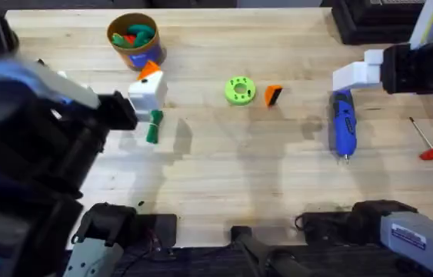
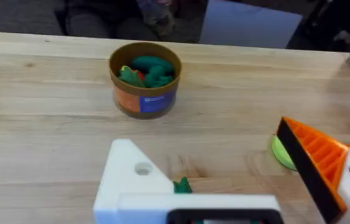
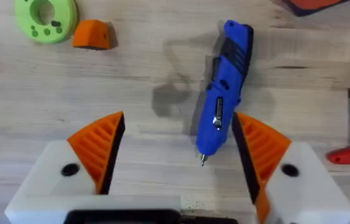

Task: Pick up the gripper from the table and insert it into the empty holder that is missing its gripper. Then pick up a screw, insert it into the mounting hole, and use the screwdriver to tighten it. Finally, clean up the table by picking up the vegetable and placing it into the bucket.

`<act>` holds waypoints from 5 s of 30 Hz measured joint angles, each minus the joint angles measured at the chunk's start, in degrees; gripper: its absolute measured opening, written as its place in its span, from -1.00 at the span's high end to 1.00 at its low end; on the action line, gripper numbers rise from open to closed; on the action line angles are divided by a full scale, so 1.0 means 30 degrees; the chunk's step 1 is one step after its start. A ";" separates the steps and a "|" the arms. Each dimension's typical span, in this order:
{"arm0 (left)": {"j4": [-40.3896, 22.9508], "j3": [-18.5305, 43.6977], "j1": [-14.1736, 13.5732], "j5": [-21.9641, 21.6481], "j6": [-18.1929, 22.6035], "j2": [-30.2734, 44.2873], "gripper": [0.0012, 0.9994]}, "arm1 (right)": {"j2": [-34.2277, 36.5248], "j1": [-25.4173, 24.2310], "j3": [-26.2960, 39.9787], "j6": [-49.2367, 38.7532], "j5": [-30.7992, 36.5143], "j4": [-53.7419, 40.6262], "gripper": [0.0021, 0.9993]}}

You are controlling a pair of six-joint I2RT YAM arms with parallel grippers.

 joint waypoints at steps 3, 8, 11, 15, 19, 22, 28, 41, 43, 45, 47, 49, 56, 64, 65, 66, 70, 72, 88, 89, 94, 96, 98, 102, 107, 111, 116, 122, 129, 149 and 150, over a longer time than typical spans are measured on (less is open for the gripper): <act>0.1798 -0.1906 0.0609 0.1307 0.0003 -0.1079 -0.97 | 0.0000 0.0000 0.0000 0.0000 0.0000 0.0000 -0.98; 0.3868 -0.4783 0.1228 0.4034 0.0228 -0.2624 -0.97 | 0.0000 0.0000 0.0000 0.0000 0.0000 0.0000 -0.98; 0.4692 -0.6614 0.1228 0.7641 0.2197 -0.4050 -0.97 | 0.0000 0.0000 0.0000 0.0000 0.0000 0.0000 -0.98; 0.4751 -0.7454 0.1228 1.0016 0.3353 -0.4825 -0.97 | 0.0000 0.0000 0.0000 0.0000 0.0000 0.0000 -0.98; 0.4773 -0.7992 0.1228 1.1384 0.3820 -0.5203 -0.97 | 0.0000 0.0000 0.0000 0.0000 0.0000 0.0000 -0.98; 0.4777 -0.8418 0.1241 1.1959 0.3976 -0.5643 -0.97 | 0.0000 0.0000 0.0000 0.0000 0.0000 0.0000 -0.98; 0.4974 -0.8960 0.1798 1.3102 0.4148 -0.7123 -0.97 | 0.0000 0.0000 0.0000 0.0000 -0.0004 0.0000 -0.98; 0.4778 -0.9080 0.2408 1.8074 0.4221 -0.7755 -0.97 | 0.0000 0.0000 0.0000 0.0000 0.0000 0.0000 -0.98; 0.4650 -0.9080 0.2408 1.9149 0.4220 -0.7756 -0.97 | 0.0000 0.0000 0.0000 0.0000 0.0000 0.0000 -0.98; 0.4540 -0.9080 0.2408 2.0045 0.4219 -0.7757 -0.97 | 0.0000 0.0000 0.0000 0.0000 0.0000 0.0000 -0.98; 0.4453 -0.9080 0.2408 2.0720 0.4215 -0.7762 -0.97 | 0.0000 0.0000 0.0000 0.0000 0.0000 0.0000 -0.98; 0.4358 -0.9080 0.2408 2.1346 0.4221 -0.7758 -0.97 | 0.0000 0.0000 0.0000 0.0000 -0.0003 0.0000 -0.98; 0.4035 -0.9080 0.2408 2.3319 0.4221 -0.7762 -0.97 | 0.0000 0.0000 0.0000 0.0000 0.0000 0.0000 -0.98; 0.4030 -0.9085 0.2408 2.3593 0.4218 -0.7762 -0.97 | 0.0000 0.0000 0.0000 0.0000 -0.0005 0.0000 -0.98; 0.4051 -0.9087 0.2408 2.3549 0.4221 -0.7762 -0.97 | 0.0000 0.0000 0.0000 0.0000 -0.0007 0.0000 -0.98; 0.4075 -0.9095 0.2408 2.3484 0.4214 -0.7760 -0.97 | 0.0000 0.0000 0.0000 0.0000 0.0000 0.0000 -0.98; 0.4168 -0.9131 0.2408 2.3206 0.4134 -0.7758 -0.97 | 0.0000 0.0000 0.0000 0.0000 0.0000 0.0000 -0.98; 0.4183 -0.9138 0.2408 2.3139 0.4134 -0.7755 -0.97 | 0.0000 0.0000 0.0000 0.0000 0.0000 0.0000 -0.98; 0.4198 -0.9138 0.2408 2.3119 0.4126 -0.7762 -0.97 | 0.0000 0.0000 0.0000 0.0000 0.0000 0.0000 -0.98; 0.4198 -0.9138 0.2408 2.3119 0.4126 -0.7762 -0.97 | 0.0000 0.0000 0.0000 0.0000 0.0000 0.0000 -0.98; 0.4198 -0.9138 0.2408 2.3119 0.4126 -0.7762 -0.97 | 0.0000 0.0000 0.0000 0.0000 -0.0007 0.0000 -0.98; 0.4198 -0.9146 0.2408 2.3119 0.4126 -0.7759 -0.98 | 0.0000 0.0000 0.0000 0.0000 0.0000 0.0000 -0.98; 0.4198 -0.9140 0.2408 2.3119 0.4126 -0.7762 -0.97 | 0.0000 0.0000 0.0000 0.0000 0.0000 0.0000 -0.98; 0.4198 -0.9142 0.2408 2.3119 0.4126 -0.7762 -0.97 | 0.0000 0.0000 0.0000 0.0000 0.0000 0.0025 -0.98; 0.4198 -0.9146 0.2408 2.3119 0.4126 -0.7762 -0.97 | 0.0000 0.0000 0.0007 0.0000 0.0000 0.0882 -0.98; 0.4198 -0.9146 0.2408 2.3113 0.4126 -0.7762 -0.97 | 0.0000 0.0000 0.0007 0.0000 0.0000 0.0949 -0.98; 0.4198 -0.9146 0.2408 2.3112 0.4126 -0.7760 -0.97 | 0.0000 0.0496 0.0129 0.0102 0.0006 0.0636 -0.98; 0.4198 -0.9146 0.2408 2.3112 0.4126 -0.7762 -0.97 | 0.0586 0.2828 0.1615 0.1273 0.0487 -0.1193 -0.98; 0.4205 -0.9146 0.2408 2.3104 0.4126 -0.7761 -0.97 | 0.2850 0.5827 0.2865 0.3538 0.1032 -0.1520 -0.98; 0.4212 -0.9146 0.2408 2.3075 0.4119 -0.7762 -0.97 | 0.8838 0.8444 0.3096 0.5453 0.1107 0.1774 -0.98; 0.4212 -0.9146 0.2408 2.3075 0.4125 -0.7760 -0.97 | 0.9104 0.8444 0.3096 0.5424 0.1107 0.1923 -0.98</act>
